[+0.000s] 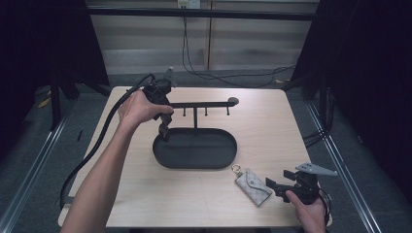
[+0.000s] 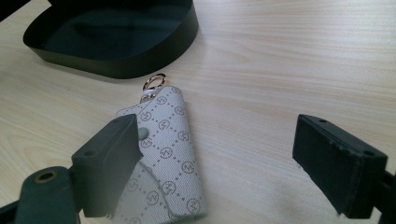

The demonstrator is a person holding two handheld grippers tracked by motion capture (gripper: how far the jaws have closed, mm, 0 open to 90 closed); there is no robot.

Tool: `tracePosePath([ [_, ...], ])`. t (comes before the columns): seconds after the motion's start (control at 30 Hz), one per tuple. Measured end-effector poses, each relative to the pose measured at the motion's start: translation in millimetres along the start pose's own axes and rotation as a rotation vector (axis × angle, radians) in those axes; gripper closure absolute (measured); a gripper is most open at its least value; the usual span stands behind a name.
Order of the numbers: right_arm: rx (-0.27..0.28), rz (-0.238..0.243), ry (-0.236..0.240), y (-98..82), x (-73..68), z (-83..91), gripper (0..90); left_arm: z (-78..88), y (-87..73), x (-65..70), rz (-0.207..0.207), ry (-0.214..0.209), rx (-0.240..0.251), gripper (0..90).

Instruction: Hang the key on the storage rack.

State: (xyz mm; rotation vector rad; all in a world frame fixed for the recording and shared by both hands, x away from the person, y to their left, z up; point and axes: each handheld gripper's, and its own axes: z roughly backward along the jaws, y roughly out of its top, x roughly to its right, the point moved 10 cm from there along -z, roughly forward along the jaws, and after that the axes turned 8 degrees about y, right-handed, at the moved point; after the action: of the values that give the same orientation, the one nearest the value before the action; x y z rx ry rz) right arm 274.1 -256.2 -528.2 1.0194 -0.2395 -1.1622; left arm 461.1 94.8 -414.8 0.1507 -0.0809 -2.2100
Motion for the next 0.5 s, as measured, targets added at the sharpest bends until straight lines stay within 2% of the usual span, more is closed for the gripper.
tracePosePath([
  [0.1, -0.004, 0.001, -0.002, -0.4, -0.1, -0.5, 14.5, 4.5, -1.3, -0.1, -0.017, -0.017, 0.034, 32.8],
  [0.2, -0.003, 0.003, -0.001, -0.4, -0.4, -0.5, 14.5, 8.9, -3.3, 2.4, -0.008, -0.072, 0.078, 32.2],
  [0.33, -0.004, 0.002, -0.005, -0.3, 0.1, -0.5, 14.5, 9.0, -13.1, -3.1, -0.009, -0.066, 0.103, 27.8],
  [0.43, -0.005, 0.003, -0.006, -0.4, -0.2, -0.7, 14.5, 10.5, -19.7, -4.5, -0.018, -0.091, 0.14, 26.0],
  [0.5, -0.006, 0.002, -0.006, -0.4, -0.3, -1.0, 14.5, 11.4, -25.6, -6.9, 0.004, -0.097, 0.149, 24.8],
])
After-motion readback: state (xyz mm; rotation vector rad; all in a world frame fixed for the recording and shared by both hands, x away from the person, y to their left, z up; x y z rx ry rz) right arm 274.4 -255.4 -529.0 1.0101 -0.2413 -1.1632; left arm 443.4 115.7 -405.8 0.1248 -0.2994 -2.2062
